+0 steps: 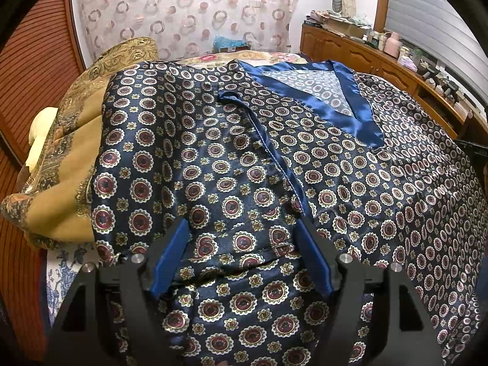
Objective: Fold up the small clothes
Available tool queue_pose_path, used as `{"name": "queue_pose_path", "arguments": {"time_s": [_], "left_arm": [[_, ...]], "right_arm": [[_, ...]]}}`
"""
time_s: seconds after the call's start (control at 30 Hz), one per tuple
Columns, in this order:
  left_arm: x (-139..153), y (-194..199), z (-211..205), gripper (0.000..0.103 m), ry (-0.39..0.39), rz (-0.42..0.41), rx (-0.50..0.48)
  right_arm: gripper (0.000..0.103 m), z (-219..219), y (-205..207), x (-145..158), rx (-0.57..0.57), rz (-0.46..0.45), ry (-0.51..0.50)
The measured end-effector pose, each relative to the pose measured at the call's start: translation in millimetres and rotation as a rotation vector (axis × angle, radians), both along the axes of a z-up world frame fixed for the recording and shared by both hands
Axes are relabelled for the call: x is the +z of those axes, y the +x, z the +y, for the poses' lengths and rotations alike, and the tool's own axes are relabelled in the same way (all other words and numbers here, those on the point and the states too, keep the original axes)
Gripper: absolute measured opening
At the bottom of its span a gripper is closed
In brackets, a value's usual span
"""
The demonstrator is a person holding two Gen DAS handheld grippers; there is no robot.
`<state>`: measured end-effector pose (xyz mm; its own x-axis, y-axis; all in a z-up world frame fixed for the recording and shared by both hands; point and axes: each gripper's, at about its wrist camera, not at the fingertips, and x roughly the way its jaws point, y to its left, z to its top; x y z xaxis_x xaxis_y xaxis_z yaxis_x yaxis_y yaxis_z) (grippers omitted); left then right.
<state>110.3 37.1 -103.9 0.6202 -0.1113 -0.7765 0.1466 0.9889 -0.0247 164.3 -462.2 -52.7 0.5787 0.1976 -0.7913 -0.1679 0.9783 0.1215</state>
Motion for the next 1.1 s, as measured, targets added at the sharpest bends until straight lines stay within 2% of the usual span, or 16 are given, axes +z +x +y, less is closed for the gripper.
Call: {"name": "queue_pose_path", "arguments": {"time_s": [0.13,0.23,0.33,0.43,0.57,0.8,0.97,1.1], "left_arm": [[0.1,-0.3,-0.3,0.073,0.000,0.000,0.000],[0.2,-0.1,-1.0,0.073,-0.001,-0.001,0.002],[1.3,-0.4,-3.0,0.073,0.010,-0.009,0.004],[7.7,-3.8,-9.7,0.073,0.027,-0.046,-0.016],[22.6,-8.5,-12.3,0.073,-0.036,-0.089,-0.015],[47.9,-19.8,-20.2,0.073,-0.104,-0.188,-0.013],[56.5,-27.1,-25.8,0.073,-0.109,-0.220,-0.010],[57.9,-29.1,-32.0,0.073,-0.105,-0.226,-0.012]], "right_arm": [[0.046,-2.9,-1.1,-1.6,0.025,0.019,0.068],[0.031,-1.2,-1.9,-0.4,0.053,0.020,0.087],[0.027,4.9,-4.6,2.3,0.063,0.005,0.032],[0.017,12.0,-5.0,5.0,0.069,-0.011,-0.044],[0.004,17.7,-8.6,7.7,0.084,-0.028,-0.116],[0.001,31.1,-14.4,30.5,0.115,-0.114,-0.097],[0.001,56.6,-18.8,56.6,0.170,-0.188,-0.073],[0.001,81.4,-24.4,66.4,0.216,-0.220,-0.093]]}}
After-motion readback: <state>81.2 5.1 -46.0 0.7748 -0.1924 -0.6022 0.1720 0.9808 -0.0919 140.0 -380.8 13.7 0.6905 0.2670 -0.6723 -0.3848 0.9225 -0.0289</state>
